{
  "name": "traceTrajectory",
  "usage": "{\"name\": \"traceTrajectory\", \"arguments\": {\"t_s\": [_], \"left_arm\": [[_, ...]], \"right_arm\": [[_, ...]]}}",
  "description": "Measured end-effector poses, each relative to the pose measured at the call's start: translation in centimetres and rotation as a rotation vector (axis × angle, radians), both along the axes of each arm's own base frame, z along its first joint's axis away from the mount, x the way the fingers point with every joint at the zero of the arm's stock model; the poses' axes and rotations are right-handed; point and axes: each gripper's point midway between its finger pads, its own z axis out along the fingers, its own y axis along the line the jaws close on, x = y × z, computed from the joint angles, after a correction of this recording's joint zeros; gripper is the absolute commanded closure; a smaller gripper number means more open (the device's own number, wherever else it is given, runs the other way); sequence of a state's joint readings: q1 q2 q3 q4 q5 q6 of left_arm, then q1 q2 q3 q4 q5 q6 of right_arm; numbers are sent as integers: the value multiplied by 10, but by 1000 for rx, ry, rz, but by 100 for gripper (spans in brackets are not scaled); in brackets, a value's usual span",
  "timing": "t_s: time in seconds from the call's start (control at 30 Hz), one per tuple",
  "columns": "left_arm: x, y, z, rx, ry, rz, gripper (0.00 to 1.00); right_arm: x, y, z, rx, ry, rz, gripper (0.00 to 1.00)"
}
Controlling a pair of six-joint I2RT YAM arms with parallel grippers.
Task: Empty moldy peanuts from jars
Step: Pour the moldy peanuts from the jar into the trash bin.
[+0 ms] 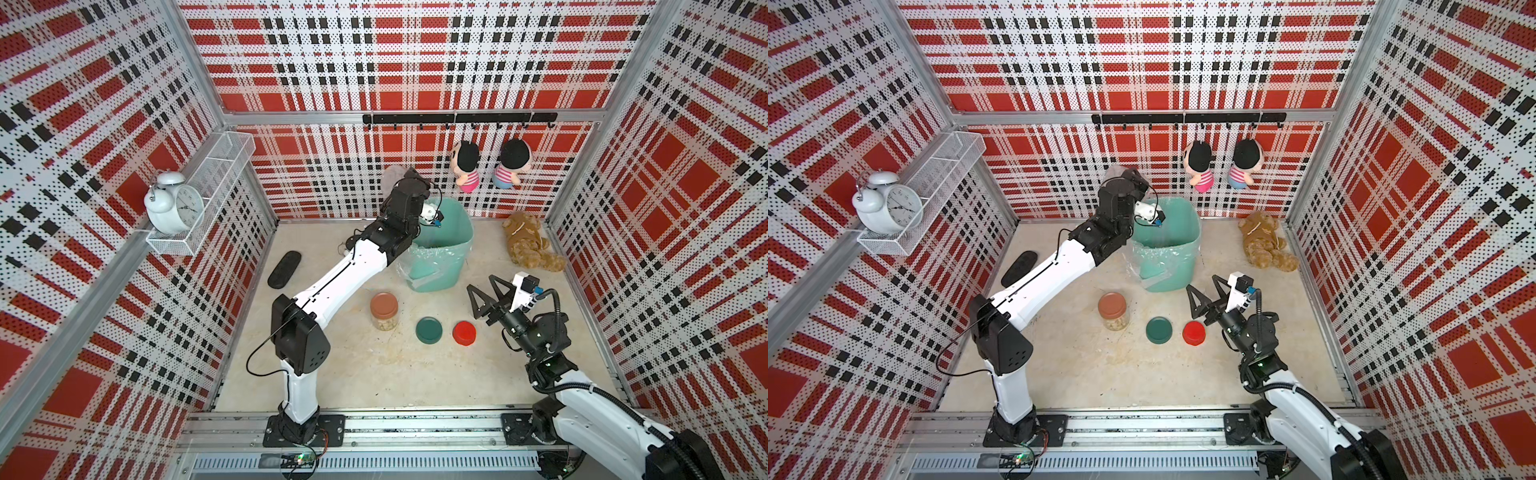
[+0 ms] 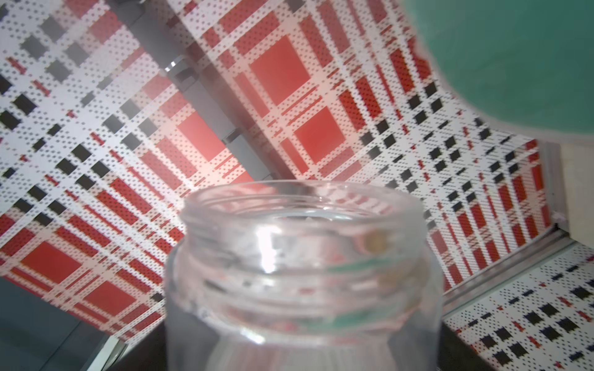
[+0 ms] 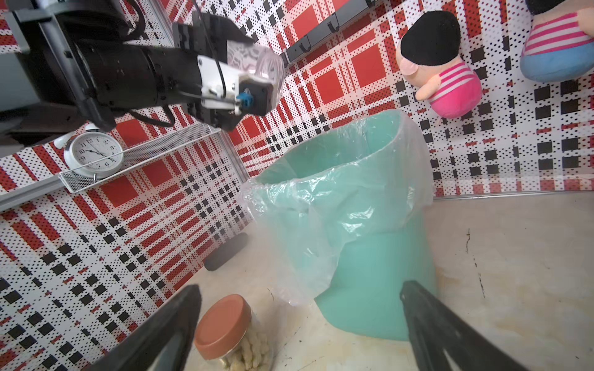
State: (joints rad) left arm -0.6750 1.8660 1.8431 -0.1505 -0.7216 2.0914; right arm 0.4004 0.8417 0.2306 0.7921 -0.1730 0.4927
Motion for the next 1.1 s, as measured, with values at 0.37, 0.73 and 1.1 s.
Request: {"name": "traceTrajectory", "arguments": {"t_s": [0.37, 0.73, 1.1], "left_arm": [[8, 3, -50, 16, 124, 39, 100], [-4, -19, -5, -246, 218, -51, 100], [-13, -10, -51, -234, 362, 6, 100]], "right_arm": [[-2, -3, 4, -3, -13, -9, 0], [1, 1, -3, -6, 11, 4, 0], [5, 3, 7, -15, 2, 3, 0]]}}
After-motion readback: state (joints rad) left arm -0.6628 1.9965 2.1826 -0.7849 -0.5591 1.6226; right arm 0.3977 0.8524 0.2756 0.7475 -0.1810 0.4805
